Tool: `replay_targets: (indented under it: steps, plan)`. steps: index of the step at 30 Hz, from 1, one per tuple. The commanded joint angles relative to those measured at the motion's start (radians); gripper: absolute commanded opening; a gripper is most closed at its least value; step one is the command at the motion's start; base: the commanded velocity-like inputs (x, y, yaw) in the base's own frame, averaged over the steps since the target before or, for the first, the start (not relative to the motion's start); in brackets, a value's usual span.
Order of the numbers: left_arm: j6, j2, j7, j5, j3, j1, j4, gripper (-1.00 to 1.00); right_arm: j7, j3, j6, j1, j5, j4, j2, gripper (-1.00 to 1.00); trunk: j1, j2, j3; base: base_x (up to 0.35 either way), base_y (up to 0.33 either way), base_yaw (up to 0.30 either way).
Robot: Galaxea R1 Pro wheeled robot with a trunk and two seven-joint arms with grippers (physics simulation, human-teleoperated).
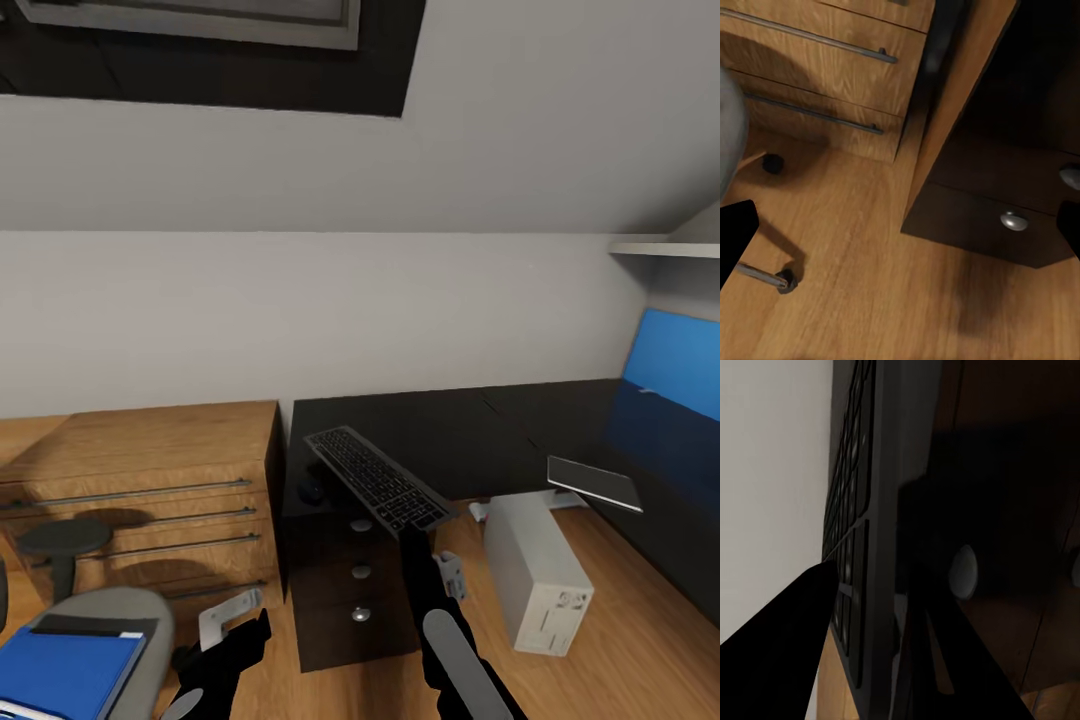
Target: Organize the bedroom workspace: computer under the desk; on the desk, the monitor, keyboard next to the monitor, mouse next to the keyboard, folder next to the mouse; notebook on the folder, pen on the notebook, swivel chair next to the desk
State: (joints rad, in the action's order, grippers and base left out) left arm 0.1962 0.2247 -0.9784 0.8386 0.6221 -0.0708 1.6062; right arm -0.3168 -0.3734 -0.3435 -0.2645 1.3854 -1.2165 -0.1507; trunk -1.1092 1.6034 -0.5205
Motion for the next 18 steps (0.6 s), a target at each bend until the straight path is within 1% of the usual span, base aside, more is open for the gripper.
replay_targets:
  steps: [1,4,8,11,14,18]
  plan:
    - [0.006,0.001,-0.006,0.001,0.005,-0.001,0.001,1.0,-0.002,0.0,-0.007,-0.001,0.006,0.0,0.0,-1.0,0.0,0.001,-0.001,0.169,0.035,0.005]
    - [0.006,0.001,-0.006,0.0,0.027,-0.001,0.001,1.0,-0.002,0.017,-0.008,-0.001,0.006,0.001,0.0,-1.0,0.0,0.001,-0.001,0.236,0.063,0.002]
    - [0.007,0.001,-0.006,-0.001,0.034,-0.001,0.001,1.0,-0.003,0.03,-0.008,-0.001,0.006,0.002,0.0,-1.0,0.0,0.001,-0.001,0.091,0.021,0.0]
    - [0.008,0.001,-0.006,-0.001,0.036,-0.001,0.001,1.0,-0.004,0.032,-0.007,-0.001,0.006,0.002,0.0,-1.0,0.0,0.001,-0.001,0.032,0.011,0.0]
    - [0.008,0.001,-0.006,-0.001,0.034,-0.001,0.001,1.0,-0.005,0.032,-0.006,-0.001,0.006,0.002,0.0,-1.0,0.0,0.001,-0.001,0.117,0.082,0.0]
    - [0.008,0.002,-0.006,-0.001,0.029,-0.001,0.001,1.0,-0.011,0.031,-0.003,-0.001,0.006,0.002,0.0,-1.0,0.0,0.001,-0.001,0.016,0.012,0.0]
